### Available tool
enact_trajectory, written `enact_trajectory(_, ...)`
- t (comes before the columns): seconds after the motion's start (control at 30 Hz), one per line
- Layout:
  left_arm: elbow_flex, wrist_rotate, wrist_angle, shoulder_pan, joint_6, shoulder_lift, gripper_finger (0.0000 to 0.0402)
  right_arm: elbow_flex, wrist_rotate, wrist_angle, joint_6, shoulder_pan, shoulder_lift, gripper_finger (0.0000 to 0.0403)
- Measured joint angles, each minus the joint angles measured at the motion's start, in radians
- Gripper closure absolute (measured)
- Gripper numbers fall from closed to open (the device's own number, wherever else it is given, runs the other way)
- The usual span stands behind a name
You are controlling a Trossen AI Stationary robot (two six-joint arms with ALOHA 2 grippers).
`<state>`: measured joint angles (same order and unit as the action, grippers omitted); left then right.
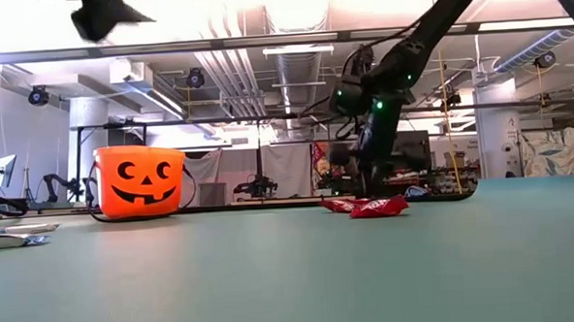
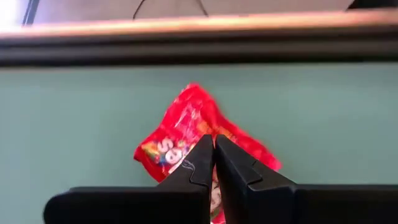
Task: Sort candy by brand, put in halloween buckets
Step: Move the red candies to the center of the table
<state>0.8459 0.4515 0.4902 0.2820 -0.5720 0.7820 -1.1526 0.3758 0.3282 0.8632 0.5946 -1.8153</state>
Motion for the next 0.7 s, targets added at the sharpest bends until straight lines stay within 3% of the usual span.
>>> enact_trajectory(0.2,0.145,0.001,0.114,0.044,0.055,0.008,0.0161,-0.012,-0.106,-0.064,0.071,-0.034,-0.108,0.0393)
enact_trajectory(0.33,0.203,0.002,0.24,0.058,0.0,0.014,0.0161,-0.031,-0.191,-0.075,0.056,-0.117,-0.137,0.0394)
enact_trajectory(0.53,0.185,-0.002,0.402,0.062,-0.073,0.022,0.0161,-0.053,-0.335,-0.061,0.071,-0.313,-0.117,0.0394)
enact_trajectory(0.63,0.135,-0.045,0.391,0.062,-0.077,0.05,0.0161,-0.074,-0.42,-0.043,0.074,-0.413,-0.094,0.0394)
enact_trajectory(0.7,0.097,-0.067,0.357,0.063,-0.066,0.083,0.0161,-0.09,-0.414,-0.028,0.069,-0.48,-0.068,0.0394)
